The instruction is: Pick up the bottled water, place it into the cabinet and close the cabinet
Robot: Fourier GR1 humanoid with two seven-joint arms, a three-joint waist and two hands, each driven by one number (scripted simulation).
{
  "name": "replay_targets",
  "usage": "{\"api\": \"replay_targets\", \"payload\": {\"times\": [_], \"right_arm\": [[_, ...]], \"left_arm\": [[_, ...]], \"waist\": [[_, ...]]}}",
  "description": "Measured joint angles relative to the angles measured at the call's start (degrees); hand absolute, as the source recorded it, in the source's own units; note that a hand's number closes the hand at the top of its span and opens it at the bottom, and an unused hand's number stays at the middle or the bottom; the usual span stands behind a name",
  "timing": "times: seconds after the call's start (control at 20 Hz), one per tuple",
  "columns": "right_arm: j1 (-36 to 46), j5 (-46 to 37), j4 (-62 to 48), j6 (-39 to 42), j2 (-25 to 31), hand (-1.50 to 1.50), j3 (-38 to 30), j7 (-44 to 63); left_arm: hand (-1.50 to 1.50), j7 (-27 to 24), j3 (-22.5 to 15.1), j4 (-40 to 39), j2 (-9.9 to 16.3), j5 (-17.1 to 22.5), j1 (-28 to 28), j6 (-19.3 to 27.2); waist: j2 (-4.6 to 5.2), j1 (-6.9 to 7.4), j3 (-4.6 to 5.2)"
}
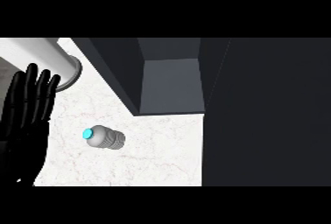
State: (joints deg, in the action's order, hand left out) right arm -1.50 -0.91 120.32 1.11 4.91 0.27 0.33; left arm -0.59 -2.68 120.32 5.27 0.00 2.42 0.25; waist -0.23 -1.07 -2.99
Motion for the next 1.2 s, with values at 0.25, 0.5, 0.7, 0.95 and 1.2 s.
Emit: {"api": "replay_targets", "payload": {"times": [0.25,0.5,0.7,0.95,1.2], "right_arm": [[-2.3,1.2,1.6,-0.4,-0.9,-1.5,-0.8,-1.0],[-5.4,5.4,3.9,4.0,-1.2,-1.5,4.5,1.7],[-10.0,7.4,8.9,6.5,-0.4,-1.5,7.8,4.2],[-18.7,7.3,18.6,7.6,0.0,-1.5,12.6,6.8],[-26.3,5.2,21.4,8.2,0.0,-1.5,17.1,4.4]], "left_arm": [[-1.5,-2.9,0.6,-2.0,3.5,11.0,2.2,-10.3],[-1.5,-2.5,0.2,-6.7,7.5,27.2,-0.1,-23.7],[-1.5,-1.1,5.0,-12.0,14.5,40.5,-1.3,-33.8],[-1.5,0.3,11.0,-21.1,22.5,50.6,-0.5,-43.1],[-1.5,0.1,13.6,-26.2,24.5,48.6,-0.3,-48.4]], "waist": [[0.24,-0.38,2.26],[0.38,-0.33,3.02],[0.22,-0.13,3.1],[0.12,-0.07,3.06],[0.06,0.08,3.03]]}}
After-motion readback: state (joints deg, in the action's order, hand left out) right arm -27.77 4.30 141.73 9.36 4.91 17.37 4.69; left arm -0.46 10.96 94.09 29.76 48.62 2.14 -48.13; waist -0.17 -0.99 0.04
